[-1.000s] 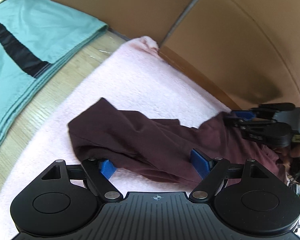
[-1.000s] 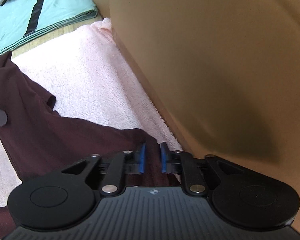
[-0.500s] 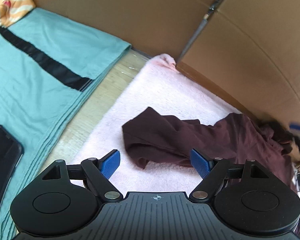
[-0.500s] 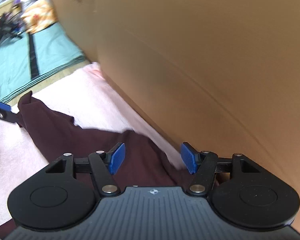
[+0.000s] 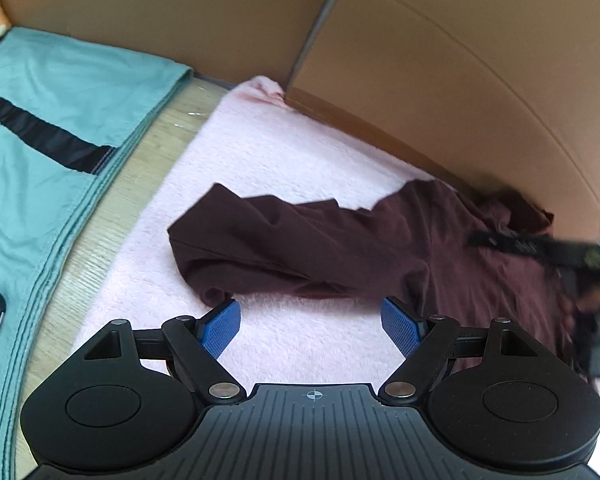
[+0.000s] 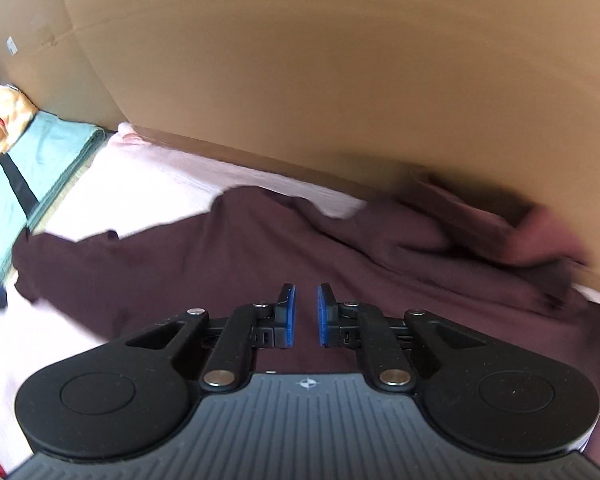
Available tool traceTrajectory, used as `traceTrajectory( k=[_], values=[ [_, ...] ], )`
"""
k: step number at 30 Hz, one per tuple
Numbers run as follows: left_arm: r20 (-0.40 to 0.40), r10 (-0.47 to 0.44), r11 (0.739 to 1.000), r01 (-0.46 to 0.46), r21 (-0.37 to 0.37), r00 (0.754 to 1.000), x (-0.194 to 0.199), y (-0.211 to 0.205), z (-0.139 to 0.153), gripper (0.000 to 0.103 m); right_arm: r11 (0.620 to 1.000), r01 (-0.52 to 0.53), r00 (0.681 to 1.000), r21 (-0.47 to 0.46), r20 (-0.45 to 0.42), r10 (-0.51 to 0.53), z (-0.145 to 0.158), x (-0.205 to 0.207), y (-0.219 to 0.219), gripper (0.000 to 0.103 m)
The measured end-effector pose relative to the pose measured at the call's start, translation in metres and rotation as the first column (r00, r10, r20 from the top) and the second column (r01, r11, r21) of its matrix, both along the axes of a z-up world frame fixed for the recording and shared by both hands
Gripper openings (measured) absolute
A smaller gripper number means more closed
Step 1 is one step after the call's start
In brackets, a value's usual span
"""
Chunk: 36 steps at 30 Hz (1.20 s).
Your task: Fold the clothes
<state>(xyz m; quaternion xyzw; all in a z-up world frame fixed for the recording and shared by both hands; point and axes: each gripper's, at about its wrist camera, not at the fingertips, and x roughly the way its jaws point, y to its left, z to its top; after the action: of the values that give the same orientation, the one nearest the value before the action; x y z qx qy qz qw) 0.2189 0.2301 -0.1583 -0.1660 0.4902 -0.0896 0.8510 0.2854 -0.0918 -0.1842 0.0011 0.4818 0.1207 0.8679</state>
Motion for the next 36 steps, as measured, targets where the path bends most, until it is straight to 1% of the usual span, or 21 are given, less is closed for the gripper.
traceTrajectory(
  k=[2, 3, 5, 6, 7, 9, 11, 12, 13, 15, 19, 21, 23, 25, 27, 29, 31, 33, 34, 35, 36],
  values=[
    [-0.007, -0.013, 1.000, 0.013, 0.006, 1.000, -0.005, -0.003, -0.001, 0.087, 0.999, -0.009, 1.000, -0.036, -0.011, 0.009, -0.014, 0.018, 0.010, 0.013],
    [-0.012, -0.016, 1.000, 0.016, 0.004, 1.000, -0.007, -0.004, -0.001, 0.087, 0.998, 0.003, 1.000, -0.066, -0.001, -0.003, -0.018, 0.025, 0.012, 0.013],
    [-0.020, -0.013, 1.000, 0.013, 0.001, 1.000, -0.011, -0.005, -0.002, 0.087, 0.994, 0.060, 0.997, -0.096, 0.052, -0.055, -0.020, 0.035, 0.009, 0.013],
    [-0.022, -0.015, 1.000, 0.014, -0.013, 1.000, -0.010, -0.005, -0.003, 0.087, 0.989, 0.099, 0.993, -0.108, 0.077, -0.091, -0.021, 0.041, 0.007, 0.013],
    [-0.022, -0.017, 1.000, 0.017, -0.013, 1.000, -0.010, -0.006, -0.002, 0.087, 0.986, 0.127, 0.989, -0.111, 0.089, -0.118, -0.022, 0.045, 0.004, 0.013],
    [-0.015, -0.023, 1.000, 0.022, -0.014, 1.000, -0.009, -0.009, 0.000, 0.087, 0.985, 0.147, 0.988, -0.087, 0.063, -0.141, -0.021, 0.048, 0.000, 0.013],
    [0.004, -0.040, 0.999, 0.040, -0.025, 0.999, -0.006, -0.013, 0.005, 0.087, 0.991, 0.120, 0.989, -0.053, 0.088, -0.115, -0.008, 0.034, -0.004, 0.017],
    [0.015, -0.052, 0.998, 0.053, -0.030, 0.999, -0.005, -0.018, 0.008, 0.087, 0.994, 0.102, 0.989, -0.039, 0.107, -0.097, 0.001, 0.023, -0.006, 0.024],
    [0.030, -0.069, 0.997, 0.070, -0.036, 0.997, -0.002, -0.024, 0.011, 0.087, 0.996, 0.088, 0.989, -0.028, 0.124, -0.084, 0.011, 0.010, -0.010, 0.034],
    [0.057, -0.109, 0.993, 0.111, -0.047, 0.992, 0.003, -0.038, 0.017, 0.087, 0.997, 0.070, 0.986, -0.010, 0.150, -0.068, 0.026, -0.020, -0.023, 0.046],
    [0.092, -0.204, 0.975, 0.211, -0.075, 0.975, 0.011, -0.074, 0.023, 0.087, 0.996, 0.085, 0.990, 0.005, 0.117, -0.085, 0.036, -0.074, -0.050, 0.046],
    [0.097, -0.250, 0.961, 0.259, -0.092, 0.963, 0.013, -0.093, 0.022, 0.087, 0.995, 0.100, 0.991, 0.012, 0.092, -0.100, 0.032, -0.095, -0.059, 0.046],
    [0.087, -0.306, 0.942, 0.314, -0.118, 0.948, 0.014, -0.113, 0.017, 0.087, 0.992, 0.122, 0.989, 0.023, 0.076, -0.123, 0.025, -0.113, -0.063, 0.046],
    [0.060, -0.350, 0.923, 0.355, -0.150, 0.935, 0.014, -0.131, 0.008, 0.087, 0.990, 0.139, 0.988, 0.037, 0.062, -0.141, 0.011, -0.119, -0.067, 0.046],
    [0.038, -0.392, 0.906, 0.392, -0.158, 0.919, 0.014, -0.148, -0.002, 0.087, 0.989, 0.148, 0.987, 0.031, 0.064, -0.149, 0.003, -0.128, -0.066, 0.047],
    [-0.013, -0.407, 0.909, 0.403, -0.100, 0.913, 0.011, -0.163, -0.017, 0.087, 0.988, 0.153, 0.986, 0.009, 0.063, -0.153, -0.006, -0.132, -0.066, 0.047],
    [-0.062, -0.387, 0.922, 0.385, -0.038, 0.920, 0.006, -0.166, -0.030, 0.087, 0.986, 0.164, 0.985, -0.036, 0.058, -0.162, -0.013, -0.136, -0.072, 0.047],
    [-0.035, -0.394, 0.919, 0.394, -0.012, 0.919, -0.002, -0.164, -0.032, 0.087, 0.980, 0.180, 0.983, -0.089, 0.057, -0.175, -0.020, -0.142, -0.082, 0.050],
    [-0.036, -0.392, 0.920, 0.393, 0.003, 0.919, -0.005, -0.161, -0.032, 0.087, 0.976, 0.192, 0.980, -0.106, 0.065, -0.186, -0.022, -0.148, -0.091, 0.057],
    [-0.037, -0.387, 0.922, 0.388, -0.004, 0.921, -0.008, -0.158, -0.032, 0.087, 0.972, 0.205, 0.977, -0.115, 0.077, -0.197, -0.024, -0.154, -0.100, 0.063],
    [-0.047, -0.369, 0.930, 0.368, -0.019, 0.928, -0.008, -0.156, -0.030, 0.087, 0.964, 0.232, 0.972, -0.127, 0.075, -0.224, -0.028, -0.158, -0.110, 0.070]
  ],
)
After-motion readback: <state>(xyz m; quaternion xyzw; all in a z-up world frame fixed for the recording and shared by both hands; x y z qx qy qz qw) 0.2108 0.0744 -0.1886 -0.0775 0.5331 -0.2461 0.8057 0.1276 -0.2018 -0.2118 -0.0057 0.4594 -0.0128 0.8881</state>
